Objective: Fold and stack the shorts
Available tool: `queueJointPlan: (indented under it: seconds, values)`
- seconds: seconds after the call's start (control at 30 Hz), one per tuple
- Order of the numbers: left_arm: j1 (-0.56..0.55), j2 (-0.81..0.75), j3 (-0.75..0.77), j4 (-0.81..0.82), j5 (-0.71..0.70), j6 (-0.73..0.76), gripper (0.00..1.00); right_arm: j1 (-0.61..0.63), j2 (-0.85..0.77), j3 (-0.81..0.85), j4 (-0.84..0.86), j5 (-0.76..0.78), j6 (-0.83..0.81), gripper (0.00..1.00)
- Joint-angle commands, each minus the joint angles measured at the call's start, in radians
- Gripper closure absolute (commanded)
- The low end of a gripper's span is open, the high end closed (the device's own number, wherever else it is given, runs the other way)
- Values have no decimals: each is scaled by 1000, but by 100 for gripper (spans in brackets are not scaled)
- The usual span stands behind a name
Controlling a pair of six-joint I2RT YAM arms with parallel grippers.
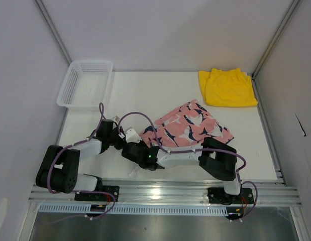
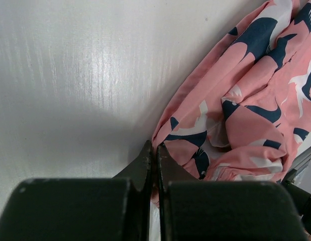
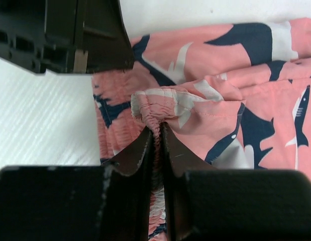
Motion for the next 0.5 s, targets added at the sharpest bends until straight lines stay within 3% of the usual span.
queueJointPlan:
  seconds: [0.0,0.47]
  values:
    - [-3,-19,-21,10,-22,40,100,-17,-39,1,112,-10,13,89]
    - [-3,-17,-27,21,-14,38,100,-42,26,4,275,-117,-47,87]
